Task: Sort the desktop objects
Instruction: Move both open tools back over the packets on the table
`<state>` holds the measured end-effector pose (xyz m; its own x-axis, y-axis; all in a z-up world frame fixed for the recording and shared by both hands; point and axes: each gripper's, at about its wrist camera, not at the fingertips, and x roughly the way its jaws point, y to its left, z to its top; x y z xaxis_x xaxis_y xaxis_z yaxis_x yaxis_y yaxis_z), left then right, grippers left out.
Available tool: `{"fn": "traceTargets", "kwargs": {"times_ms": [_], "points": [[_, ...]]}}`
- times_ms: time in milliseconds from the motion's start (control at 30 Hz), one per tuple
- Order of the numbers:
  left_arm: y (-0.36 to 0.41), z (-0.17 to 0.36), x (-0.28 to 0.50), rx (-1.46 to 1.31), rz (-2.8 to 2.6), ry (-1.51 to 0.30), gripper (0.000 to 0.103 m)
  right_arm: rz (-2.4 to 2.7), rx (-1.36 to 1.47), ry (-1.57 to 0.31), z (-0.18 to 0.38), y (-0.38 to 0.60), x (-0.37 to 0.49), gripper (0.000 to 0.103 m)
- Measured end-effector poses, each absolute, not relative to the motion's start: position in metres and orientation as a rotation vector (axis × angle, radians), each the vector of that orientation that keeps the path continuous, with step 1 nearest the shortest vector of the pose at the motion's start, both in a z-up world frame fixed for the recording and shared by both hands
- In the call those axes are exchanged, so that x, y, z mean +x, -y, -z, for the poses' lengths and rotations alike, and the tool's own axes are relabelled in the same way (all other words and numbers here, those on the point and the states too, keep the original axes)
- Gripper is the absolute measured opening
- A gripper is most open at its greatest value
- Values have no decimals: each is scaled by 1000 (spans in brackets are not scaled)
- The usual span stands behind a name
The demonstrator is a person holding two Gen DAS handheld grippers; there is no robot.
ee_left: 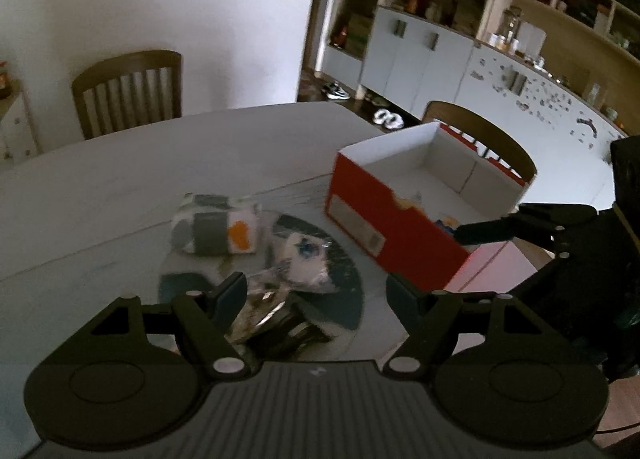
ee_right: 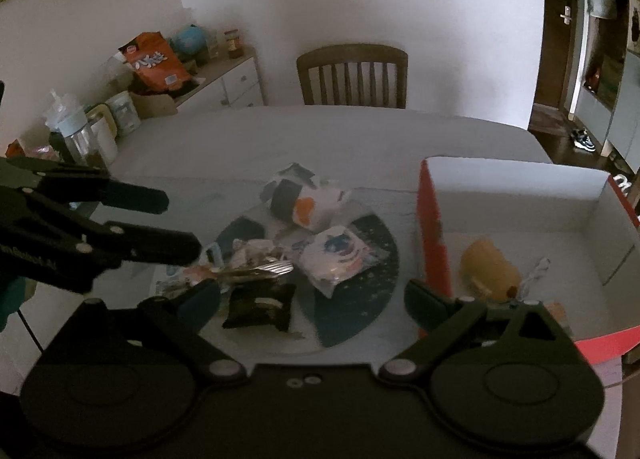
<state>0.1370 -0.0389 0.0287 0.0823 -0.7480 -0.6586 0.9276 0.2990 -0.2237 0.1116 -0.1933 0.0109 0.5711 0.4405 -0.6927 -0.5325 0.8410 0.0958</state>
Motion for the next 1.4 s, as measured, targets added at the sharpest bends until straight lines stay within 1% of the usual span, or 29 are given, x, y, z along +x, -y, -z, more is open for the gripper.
{"fn": "traceTargets", "kwargs": {"times_ms": [500, 600, 700, 767, 933, 1400], "points": [[-17, 10, 163, 261, 1188, -812, 76, -586, -175, -773, -1, 165, 95, 99], [-24, 16, 168, 261, 1192, -813, 82, -584, -179, -773, 2, 161, 94, 99], [-26, 25, 174, 271, 1198, -824, 83, -584, -183, -779, 6, 155, 93, 99], [-26, 31, 176, 284, 1218, -831, 89, -582, -188, -780, 10, 151, 93, 99], [-26, 53, 169, 334, 1283, -842, 96, -572, -195, -791, 24, 140, 98, 99], [-16, 102, 155, 365, 1346, -799, 97, -539, -195, -849, 69, 117, 118, 99]]}}
